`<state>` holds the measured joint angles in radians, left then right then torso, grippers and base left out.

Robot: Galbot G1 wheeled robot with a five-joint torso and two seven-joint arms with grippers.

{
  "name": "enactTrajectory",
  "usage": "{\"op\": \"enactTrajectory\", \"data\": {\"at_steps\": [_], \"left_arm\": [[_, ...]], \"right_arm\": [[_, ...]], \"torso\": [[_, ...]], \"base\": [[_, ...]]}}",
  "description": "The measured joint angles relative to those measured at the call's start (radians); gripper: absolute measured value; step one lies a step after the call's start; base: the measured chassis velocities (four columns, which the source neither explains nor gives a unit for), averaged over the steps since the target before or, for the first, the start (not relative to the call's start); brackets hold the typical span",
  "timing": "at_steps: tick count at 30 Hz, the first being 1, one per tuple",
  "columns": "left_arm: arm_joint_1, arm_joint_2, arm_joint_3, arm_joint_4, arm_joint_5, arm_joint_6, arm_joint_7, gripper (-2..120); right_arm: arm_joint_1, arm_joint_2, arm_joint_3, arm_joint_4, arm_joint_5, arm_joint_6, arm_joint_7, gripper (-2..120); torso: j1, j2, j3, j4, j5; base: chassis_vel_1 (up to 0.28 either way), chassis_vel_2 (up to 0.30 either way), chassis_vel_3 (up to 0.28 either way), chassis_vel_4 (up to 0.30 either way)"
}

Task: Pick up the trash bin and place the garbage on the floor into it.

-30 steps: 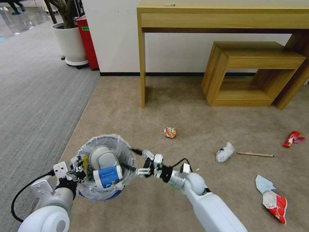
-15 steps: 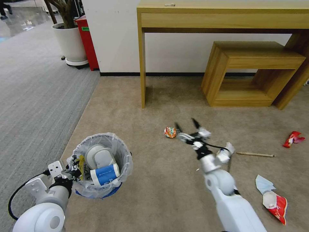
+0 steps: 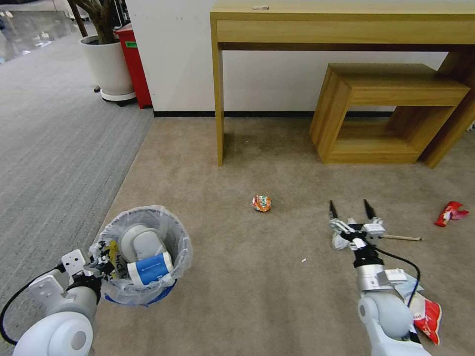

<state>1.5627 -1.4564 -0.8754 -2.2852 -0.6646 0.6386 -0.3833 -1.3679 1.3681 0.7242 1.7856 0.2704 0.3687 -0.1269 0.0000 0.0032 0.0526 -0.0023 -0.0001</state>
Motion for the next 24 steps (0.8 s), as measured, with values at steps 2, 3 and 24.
{"op": "enactTrajectory", "data": {"at_steps": [2, 3, 24], "left_arm": [[0.005, 0.003, -0.005, 0.001, 0.008, -0.025, -0.008, 1], [0.005, 0.003, -0.005, 0.001, 0.008, -0.025, -0.008, 1], [0.017, 0.003, 0.012, 0.023, 0.095, -0.073, 0.018, 1]], "right_arm": [[-0.010, 0.004, 0.023, 0.002, -0.007, 0.007, 0.000, 100], [-0.010, 0.004, 0.023, 0.002, -0.007, 0.007, 0.000, 100], [-0.014, 0.019, 0.036, -0.009, -0.006, 0.046, -0.024, 100]], "torso": [[0.000, 0.000, 0.000, 0.0001, 0.0001], [0.000, 0.000, 0.000, 0.0001, 0.0001], [0.000, 0.000, 0.000, 0.0000, 0.0000]], "base": [[0.000, 0.000, 0.000, 0.000], [0.000, 0.000, 0.000, 0.000], [0.000, 0.000, 0.000, 0.000]]}}
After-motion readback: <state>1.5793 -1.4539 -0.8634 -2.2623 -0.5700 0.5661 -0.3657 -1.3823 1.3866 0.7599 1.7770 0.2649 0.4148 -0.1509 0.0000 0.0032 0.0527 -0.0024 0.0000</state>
